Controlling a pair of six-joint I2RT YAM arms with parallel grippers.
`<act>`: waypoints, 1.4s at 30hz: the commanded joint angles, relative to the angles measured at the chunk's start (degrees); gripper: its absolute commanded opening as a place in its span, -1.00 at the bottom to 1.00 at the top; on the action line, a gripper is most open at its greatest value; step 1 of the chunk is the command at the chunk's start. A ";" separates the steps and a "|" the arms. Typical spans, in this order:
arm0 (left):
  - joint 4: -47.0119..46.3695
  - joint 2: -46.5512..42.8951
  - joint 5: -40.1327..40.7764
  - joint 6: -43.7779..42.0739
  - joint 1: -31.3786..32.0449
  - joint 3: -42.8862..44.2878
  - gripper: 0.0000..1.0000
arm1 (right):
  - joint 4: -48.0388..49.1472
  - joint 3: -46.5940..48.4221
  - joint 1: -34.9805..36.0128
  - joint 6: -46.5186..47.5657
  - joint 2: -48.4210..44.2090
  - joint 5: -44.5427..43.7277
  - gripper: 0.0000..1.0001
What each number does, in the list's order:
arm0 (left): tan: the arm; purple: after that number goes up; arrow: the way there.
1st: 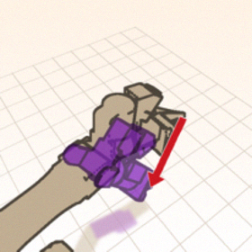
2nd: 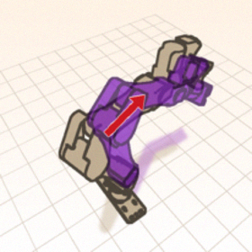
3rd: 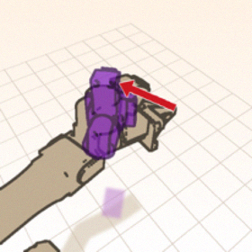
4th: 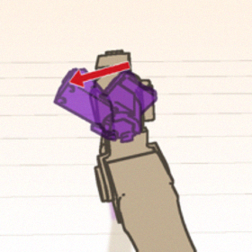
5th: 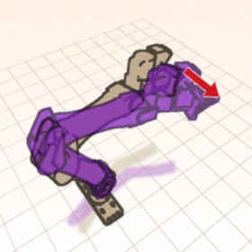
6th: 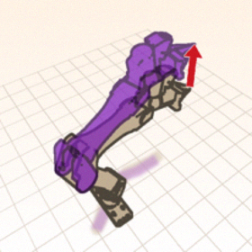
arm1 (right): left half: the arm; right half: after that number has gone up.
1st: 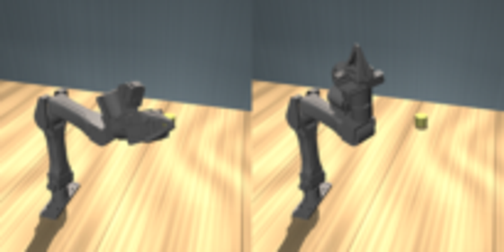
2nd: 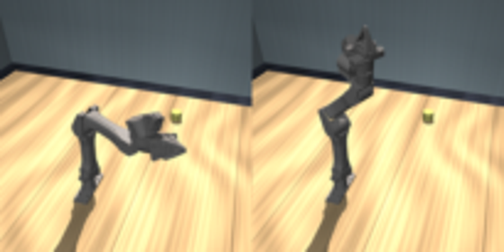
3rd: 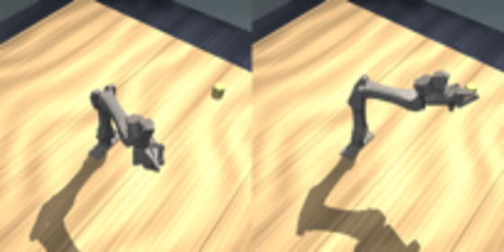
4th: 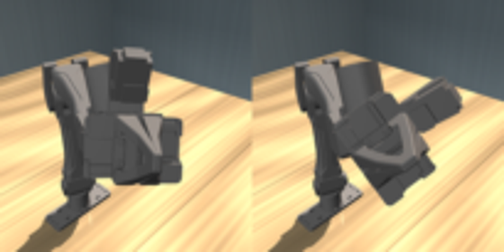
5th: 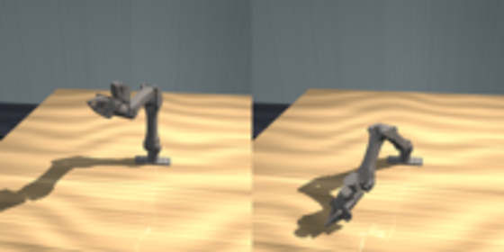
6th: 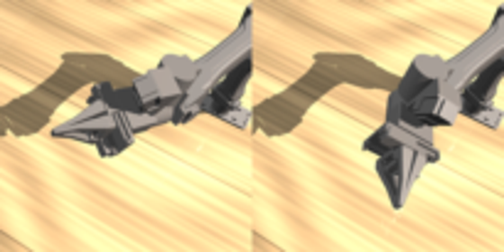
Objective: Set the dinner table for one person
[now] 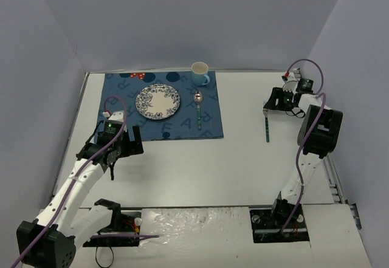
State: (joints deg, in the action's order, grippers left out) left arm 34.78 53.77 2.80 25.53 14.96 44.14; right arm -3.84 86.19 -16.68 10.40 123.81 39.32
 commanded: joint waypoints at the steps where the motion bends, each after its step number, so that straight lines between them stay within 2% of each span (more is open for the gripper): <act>1: -2.76 0.78 0.00 -0.91 0.33 2.71 0.94 | 1.47 2.37 -0.27 4.99 2.24 8.65 0.19; 9: -2.61 1.65 0.04 -1.63 0.33 3.17 0.94 | 1.18 5.50 -0.16 5.13 7.83 14.55 0.18; 18: -2.61 2.39 0.00 -2.07 0.32 3.95 0.94 | -4.28 9.02 -0.20 6.49 10.96 17.02 0.03; 24: -2.52 2.39 0.17 -2.42 0.33 4.02 0.94 | -6.75 9.74 -0.28 7.94 11.80 16.98 -0.22; 27: -2.52 2.39 0.10 -2.42 0.33 4.02 0.94 | -7.21 9.21 -0.28 8.76 11.65 16.53 -0.63; 28: -2.52 2.39 0.10 -2.42 0.33 4.02 0.94 | -7.23 9.11 -0.28 8.84 11.50 16.49 -0.68; 30: -2.57 2.34 -0.13 -2.42 0.33 4.02 0.94 | -7.18 8.81 -0.23 8.84 10.63 16.54 -0.90; 33: -2.70 2.30 -0.34 -2.33 0.33 4.29 0.94 | -7.06 8.21 -0.10 8.67 8.65 16.58 -1.00; 39: -2.08 2.54 -2.16 -1.77 0.39 6.31 0.94 | -6.85 6.29 1.40 5.46 1.40 13.76 -1.00; 42: -1.96 3.41 -3.06 -0.92 1.09 8.53 0.94 | -4.38 4.46 4.51 1.34 -4.48 12.17 -1.00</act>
State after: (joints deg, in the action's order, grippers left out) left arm 34.58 56.52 1.31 24.11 15.10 47.45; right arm -9.05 91.61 -15.98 16.20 129.94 54.02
